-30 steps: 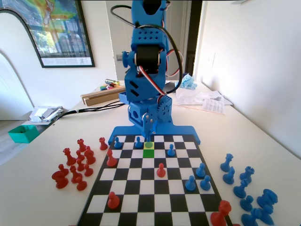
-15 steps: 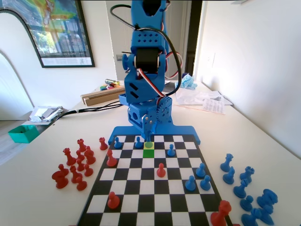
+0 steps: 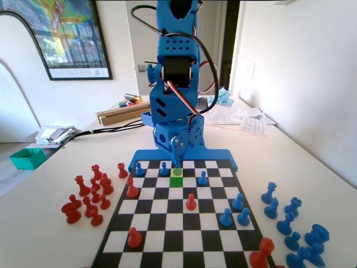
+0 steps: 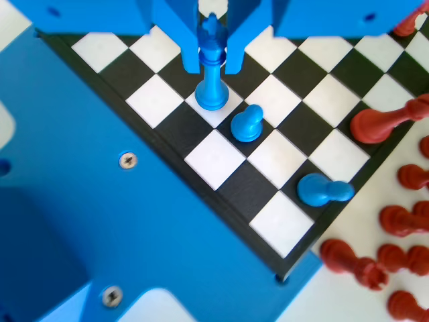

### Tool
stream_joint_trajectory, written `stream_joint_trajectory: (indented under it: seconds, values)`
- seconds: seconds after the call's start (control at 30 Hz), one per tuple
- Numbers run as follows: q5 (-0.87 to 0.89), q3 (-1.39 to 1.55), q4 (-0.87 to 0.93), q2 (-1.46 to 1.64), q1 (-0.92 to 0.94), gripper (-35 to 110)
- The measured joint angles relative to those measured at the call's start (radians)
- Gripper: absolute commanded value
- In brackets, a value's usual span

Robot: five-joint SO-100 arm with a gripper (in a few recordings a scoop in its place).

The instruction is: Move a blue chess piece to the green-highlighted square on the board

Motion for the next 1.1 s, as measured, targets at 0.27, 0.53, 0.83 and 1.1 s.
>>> stream_joint_trajectory:
  seconds: [0.27,0.53,0.83,1.1]
  values:
    - [0.008,-0.144,0.264,0.0,0.0,1]
    - [0.063,-0.222,0.291,-0.025,0.0,1]
    - [0.155,-0.272,0.238,-0.097,-0.003,1]
    - [0.227,-0.291,0.181,-0.127,-0.026,1]
